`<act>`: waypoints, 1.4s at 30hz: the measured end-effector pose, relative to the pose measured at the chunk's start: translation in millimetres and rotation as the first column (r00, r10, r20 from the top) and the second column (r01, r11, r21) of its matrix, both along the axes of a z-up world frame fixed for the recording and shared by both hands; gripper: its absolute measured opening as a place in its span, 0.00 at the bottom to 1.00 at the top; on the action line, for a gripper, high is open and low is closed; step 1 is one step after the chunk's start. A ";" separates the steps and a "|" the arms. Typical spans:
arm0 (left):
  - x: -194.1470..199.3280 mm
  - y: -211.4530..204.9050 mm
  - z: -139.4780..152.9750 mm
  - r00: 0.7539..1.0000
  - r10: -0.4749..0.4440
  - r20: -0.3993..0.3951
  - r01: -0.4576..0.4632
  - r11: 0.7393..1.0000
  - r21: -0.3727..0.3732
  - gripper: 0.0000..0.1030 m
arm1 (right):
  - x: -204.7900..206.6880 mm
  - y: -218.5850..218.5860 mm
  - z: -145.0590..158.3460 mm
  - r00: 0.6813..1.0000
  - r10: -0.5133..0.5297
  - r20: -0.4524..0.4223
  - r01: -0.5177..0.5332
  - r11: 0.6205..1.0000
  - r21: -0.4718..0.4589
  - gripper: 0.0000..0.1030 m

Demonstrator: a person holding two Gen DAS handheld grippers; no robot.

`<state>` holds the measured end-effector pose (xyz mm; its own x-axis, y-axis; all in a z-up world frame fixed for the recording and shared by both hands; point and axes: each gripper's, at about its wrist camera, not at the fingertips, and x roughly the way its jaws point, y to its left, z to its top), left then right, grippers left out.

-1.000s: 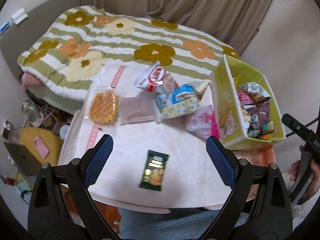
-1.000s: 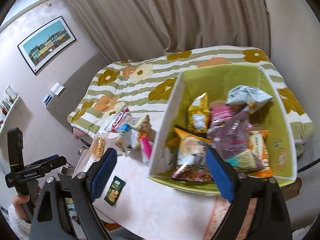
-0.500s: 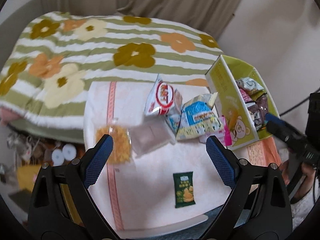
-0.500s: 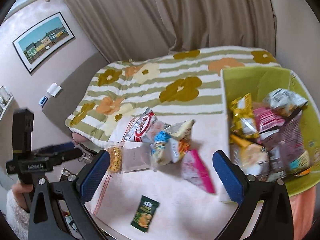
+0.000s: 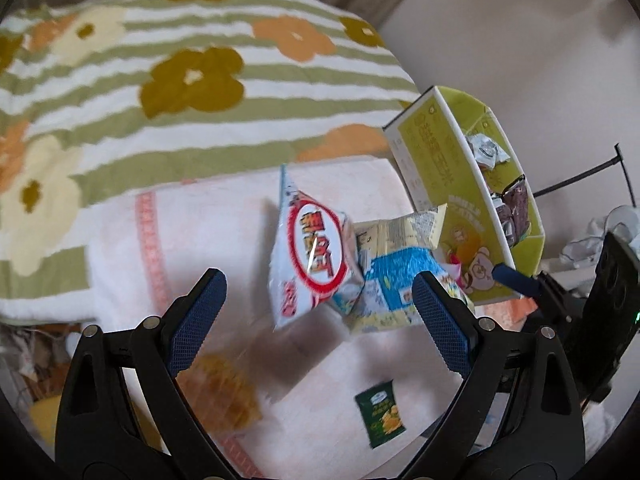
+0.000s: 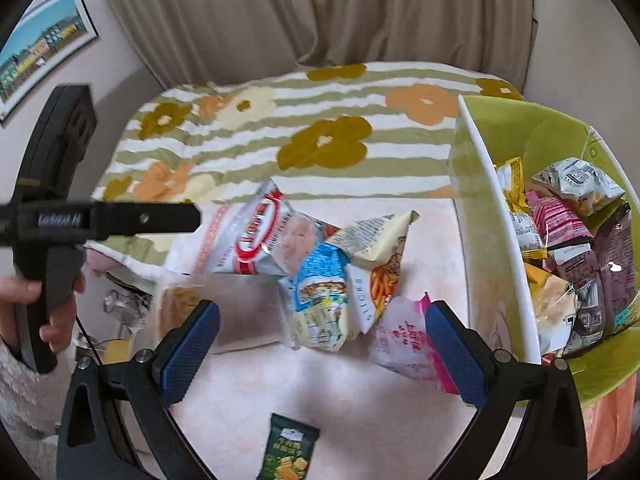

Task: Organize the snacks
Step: 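Grasp the white Oishi bag with left tool while right grasps the blue sticks bag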

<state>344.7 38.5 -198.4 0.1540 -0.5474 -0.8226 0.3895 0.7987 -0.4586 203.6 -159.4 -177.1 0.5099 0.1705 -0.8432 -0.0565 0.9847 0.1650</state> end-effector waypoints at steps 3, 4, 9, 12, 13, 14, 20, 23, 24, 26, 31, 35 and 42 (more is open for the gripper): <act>13.4 -14.1 -18.2 0.999 -0.034 -0.036 0.034 0.999 -0.009 0.91 | 9.7 -4.4 -7.0 1.000 -0.006 -0.020 0.006 1.000 0.012 0.99; 16.2 -18.7 -23.7 0.998 -0.043 -0.044 0.042 0.999 -0.007 0.91 | 12.5 -5.5 -9.0 1.000 -0.005 -0.026 0.006 1.000 0.018 0.99; 27.7 -35.7 -48.1 0.993 -0.066 -0.095 0.065 0.998 -0.015 0.91 | 29.9 -6.4 -21.6 0.998 0.022 -0.059 -0.022 1.000 0.000 0.99; 32.6 -44.4 -61.9 0.990 -0.070 -0.126 0.070 0.998 -0.005 0.91 | 36.9 -8.0 -28.1 0.997 0.035 -0.073 -0.036 0.999 -0.002 0.99; 33.3 -46.3 -65.1 0.989 -0.071 -0.132 0.071 0.997 -0.002 0.91 | 38.6 -8.9 -30.3 0.996 0.037 -0.079 -0.037 0.999 0.000 0.99; 34.2 -49.3 -69.0 0.988 -0.071 -0.140 0.072 0.997 0.001 0.91 | 40.1 -10.2 -32.6 0.996 0.041 -0.083 -0.040 0.999 0.004 0.99; 34.3 -57.9 -80.1 0.984 -0.089 -0.155 0.093 0.995 0.020 0.69 | 49.4 -15.6 -47.1 0.991 0.072 -0.115 -0.067 0.997 0.043 0.99; 34.7 -57.7 -82.0 0.985 -0.087 -0.151 0.093 0.995 0.031 0.54 | 54.3 -15.9 -52.9 0.987 0.089 -0.134 -0.083 0.995 0.054 0.99; 34.7 -57.1 -81.3 0.986 -0.082 -0.144 0.088 0.996 0.035 0.53 | 55.7 -15.8 -53.8 0.986 0.095 -0.136 -0.087 0.994 0.058 0.99; 34.8 -56.8 -80.3 0.988 -0.080 -0.131 0.087 0.995 0.047 0.51 | 58.7 -15.6 -54.9 0.985 0.105 -0.139 -0.098 0.993 0.061 0.99; 38.2 -50.0 -70.8 0.995 -0.051 -0.082 0.057 0.996 0.072 0.50 | 65.5 -13.0 -56.9 0.981 0.138 -0.137 -0.130 0.990 0.061 0.99; 41.5 -43.1 -70.4 0.997 -0.033 -0.074 0.040 0.995 0.086 0.50 | 70.3 -9.1 -65.4 0.975 0.161 -0.155 -0.153 0.986 0.059 0.99; 41.6 -33.6 -68.4 0.998 -0.008 -0.058 0.013 0.996 0.090 0.51 | 76.0 1.0 -77.6 0.965 0.200 -0.167 -0.193 0.979 0.058 0.99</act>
<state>386.3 4.9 -266.8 0.0997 -0.4719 -0.8760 0.3732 0.8339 -0.4067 279.7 -158.4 -254.7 0.3121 0.2890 -0.9050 -0.2161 0.9492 0.2286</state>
